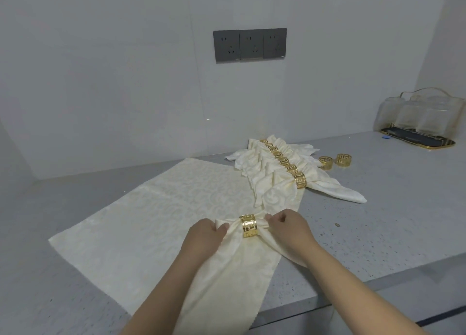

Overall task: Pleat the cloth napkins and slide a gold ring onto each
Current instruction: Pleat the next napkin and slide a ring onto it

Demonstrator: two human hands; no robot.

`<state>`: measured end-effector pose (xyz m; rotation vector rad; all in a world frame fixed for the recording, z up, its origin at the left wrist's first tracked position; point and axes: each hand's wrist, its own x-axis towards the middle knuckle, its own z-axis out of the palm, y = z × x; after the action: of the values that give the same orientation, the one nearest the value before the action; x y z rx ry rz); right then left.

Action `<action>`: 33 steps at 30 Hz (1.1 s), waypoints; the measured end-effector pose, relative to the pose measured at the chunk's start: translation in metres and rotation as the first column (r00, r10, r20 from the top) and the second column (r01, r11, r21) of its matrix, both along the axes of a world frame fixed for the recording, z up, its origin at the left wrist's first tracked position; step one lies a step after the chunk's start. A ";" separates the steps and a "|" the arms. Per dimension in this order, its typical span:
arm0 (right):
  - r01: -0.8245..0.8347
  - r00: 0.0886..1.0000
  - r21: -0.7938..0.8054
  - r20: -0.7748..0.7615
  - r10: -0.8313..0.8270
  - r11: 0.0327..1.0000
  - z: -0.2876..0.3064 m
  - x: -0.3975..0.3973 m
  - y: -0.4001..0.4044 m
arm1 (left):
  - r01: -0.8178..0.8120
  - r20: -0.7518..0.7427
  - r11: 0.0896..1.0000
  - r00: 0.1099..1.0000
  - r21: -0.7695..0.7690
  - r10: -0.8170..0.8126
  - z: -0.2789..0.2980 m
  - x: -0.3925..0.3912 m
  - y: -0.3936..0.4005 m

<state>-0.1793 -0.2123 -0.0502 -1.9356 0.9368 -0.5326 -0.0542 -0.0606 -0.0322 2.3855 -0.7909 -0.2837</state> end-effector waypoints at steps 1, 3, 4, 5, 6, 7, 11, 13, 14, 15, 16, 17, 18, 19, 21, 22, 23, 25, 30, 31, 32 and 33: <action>-0.015 1.000 0.053 0.013 0.015 0.998 0.003 -0.002 -0.001 | 0.013 -0.041 1.000 0.999 0.017 -0.013 0.002 0.001 0.001; -0.068 0.996 0.169 0.076 0.056 0.983 0.012 -0.007 -0.004 | 0.004 -0.138 0.999 0.990 -0.044 -0.010 0.005 0.002 0.003; -0.101 0.990 0.215 0.120 0.077 0.971 0.016 -0.009 -0.005 | -0.007 -0.164 0.995 0.986 -0.101 -0.010 0.007 0.001 0.004; -0.127 0.984 0.250 0.153 0.091 0.960 0.019 -0.011 -0.005 | -0.020 -0.181 0.988 0.983 -0.154 -0.008 0.008 0.000 0.004; -0.148 0.980 0.261 0.172 0.105 0.954 0.021 -0.013 -0.005 | -0.034 -0.202 0.978 0.979 -0.206 -0.009 0.010 -0.001 0.004; -0.159 0.977 0.248 0.177 0.117 0.956 0.023 -0.013 -0.004 | -0.049 -0.238 0.963 0.971 -0.263 -0.016 0.012 -0.002 0.004; -0.178 0.947 0.208 0.303 0.110 0.962 0.026 -0.013 0.001 | -0.168 -0.561 0.857 0.812 -0.488 -0.161 0.015 -0.005 0.002; -0.141 0.932 0.181 0.354 0.070 0.973 0.029 -0.012 0.005 | -0.201 -0.653 0.793 0.697 -0.576 -0.297 0.015 -0.003 0.000; -0.108 0.928 0.159 0.369 0.042 0.981 0.030 -0.011 0.007 | -0.209 -0.672 0.747 0.628 -0.631 -0.392 0.015 -0.003 -0.001; -0.068 0.924 0.143 0.381 0.009 0.987 0.030 -0.010 0.009 | -0.208 -0.671 0.708 0.574 -0.674 -0.470 0.015 -0.004 -0.001; -0.031 0.919 0.131 0.393 -0.023 0.991 0.030 -0.009 0.011 | -0.193 -0.657 0.690 0.556 -0.697 -0.509 0.016 -0.005 -0.001; 0.002 0.916 0.110 0.399 -0.046 0.994 0.030 -0.008 0.012 | -0.173 -0.641 0.683 0.560 -0.710 -0.524 0.017 -0.006 -0.002; 0.038 0.916 0.065 0.396 -0.061 0.997 0.029 -0.008 0.013 | -0.145 -0.622 0.684 0.577 -0.715 -0.529 0.018 -0.007 -0.003; 0.075 0.921 0.005 0.383 -0.071 0.997 0.029 -0.008 0.014 | -0.112 -0.609 0.689 0.582 -0.717 -0.539 0.021 -0.009 -0.002; 0.115 0.928 -0.076 0.365 -0.080 0.990 0.028 -0.008 0.013 | -0.055 -0.612 0.710 0.556 -0.702 -0.562 0.027 -0.013 -0.001; 0.116 0.928 -0.086 0.363 -0.077 0.989 0.028 -0.008 0.012 | -0.033 -0.616 0.729 0.562 -0.684 -0.552 0.031 -0.015 0.000; 0.101 0.932 -0.088 0.358 -0.063 0.991 0.027 -0.008 0.011 | -0.028 -0.620 0.761 0.599 -0.648 -0.506 0.034 -0.015 -0.001; 0.042 0.944 -0.095 0.330 -0.008 0.995 0.027 -0.008 0.011 | -0.045 -0.565 0.824 0.749 -0.565 -0.347 0.034 -0.017 -0.003; -0.002 0.933 -0.045 0.359 0.018 0.999 0.028 -0.004 0.017 | -0.091 -0.370 0.858 0.921 -0.505 -0.121 0.022 -0.029 -0.012; 0.030 0.932 -0.052 0.363 -0.009 0.998 0.029 -0.003 0.017 | -0.089 -0.343 0.848 0.932 -0.522 -0.114 0.022 -0.031 -0.013; 0.050 0.933 -0.053 0.359 -0.028 0.997 0.030 -0.003 0.016 | -0.078 -0.317 0.838 0.941 -0.540 -0.116 0.022 -0.032 -0.012; 0.052 0.934 -0.036 0.354 -0.036 0.998 0.030 -0.003 0.015 | -0.068 -0.294 0.830 0.948 -0.554 -0.118 0.022 -0.031 -0.013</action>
<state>-0.1823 -0.1976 -0.0203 -1.7805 0.7407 -0.9012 -0.0857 -0.0732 -0.0101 1.7192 -0.6419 -0.3765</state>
